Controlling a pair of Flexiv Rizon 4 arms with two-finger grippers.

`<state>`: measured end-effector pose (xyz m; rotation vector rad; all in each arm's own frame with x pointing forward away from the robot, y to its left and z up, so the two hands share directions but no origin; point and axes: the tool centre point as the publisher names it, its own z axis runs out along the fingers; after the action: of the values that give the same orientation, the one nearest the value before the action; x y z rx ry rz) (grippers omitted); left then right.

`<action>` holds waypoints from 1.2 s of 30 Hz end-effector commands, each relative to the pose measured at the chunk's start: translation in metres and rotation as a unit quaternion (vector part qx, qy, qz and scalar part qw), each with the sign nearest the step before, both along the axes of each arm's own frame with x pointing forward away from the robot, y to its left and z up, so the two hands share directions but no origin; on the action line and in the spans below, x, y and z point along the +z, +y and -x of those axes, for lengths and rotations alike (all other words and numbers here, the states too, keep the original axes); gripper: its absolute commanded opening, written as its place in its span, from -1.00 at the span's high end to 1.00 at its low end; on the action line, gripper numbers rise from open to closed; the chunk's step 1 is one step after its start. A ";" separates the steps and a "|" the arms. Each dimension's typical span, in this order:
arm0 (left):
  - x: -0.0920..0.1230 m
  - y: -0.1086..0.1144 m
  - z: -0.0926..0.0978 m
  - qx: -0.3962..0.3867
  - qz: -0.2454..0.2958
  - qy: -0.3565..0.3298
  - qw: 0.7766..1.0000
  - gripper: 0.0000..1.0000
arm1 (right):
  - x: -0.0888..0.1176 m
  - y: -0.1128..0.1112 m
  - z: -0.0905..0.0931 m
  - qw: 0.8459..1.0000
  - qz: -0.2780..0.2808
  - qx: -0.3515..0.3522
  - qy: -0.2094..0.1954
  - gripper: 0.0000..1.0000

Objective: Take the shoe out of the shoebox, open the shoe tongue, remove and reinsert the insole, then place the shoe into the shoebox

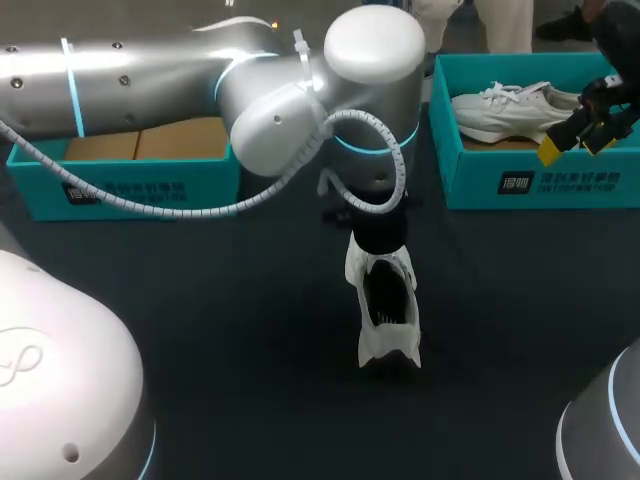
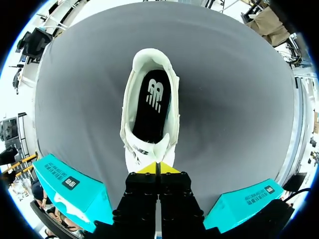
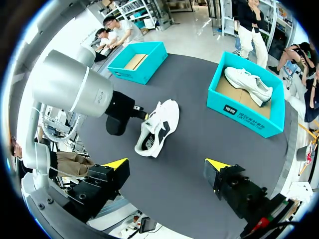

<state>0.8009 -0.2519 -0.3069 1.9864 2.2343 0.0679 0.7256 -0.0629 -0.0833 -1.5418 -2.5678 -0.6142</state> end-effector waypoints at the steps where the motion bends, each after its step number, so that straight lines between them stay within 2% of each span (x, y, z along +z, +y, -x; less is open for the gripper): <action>1: -0.017 -0.002 0.010 -0.004 -0.001 0.003 1.000 1.00 | 0.000 0.001 -0.003 1.000 0.001 0.000 0.003 -1.00; 9: -0.027 0.006 0.030 0.008 -0.007 0.010 1.000 1.00 | 0.000 0.001 -0.003 1.000 0.001 0.000 0.003 -1.00; 16: -0.005 0.022 0.035 0.088 0.028 0.041 0.995 1.00 | 0.000 0.001 -0.003 1.000 0.001 0.000 0.003 -1.00; 21: 0.012 0.034 0.048 0.154 0.039 0.087 0.983 1.00 | 0.000 0.001 -0.003 1.000 0.001 0.000 0.003 -1.00; 28: 0.022 0.042 0.070 0.244 0.012 0.100 0.964 1.00 | 0.000 0.001 -0.003 1.000 0.001 0.000 0.003 -1.00; 29: 0.022 0.043 0.073 0.251 0.011 0.101 0.963 0.69 | 0.000 0.001 -0.003 1.000 0.001 0.000 0.003 -1.00; 30: 0.022 0.043 0.073 0.251 0.011 0.101 0.963 -1.00 | 0.000 0.001 -0.003 1.000 0.001 0.000 0.003 -1.00; 36: 0.022 0.043 0.073 0.251 0.011 0.101 0.963 -1.00 | 0.000 0.001 -0.003 1.000 0.001 0.000 0.003 -1.00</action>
<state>0.7269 -0.2092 -0.2841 1.4196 2.8006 -0.1079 0.7256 -0.0629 -0.0832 -1.5418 -2.5678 -0.6142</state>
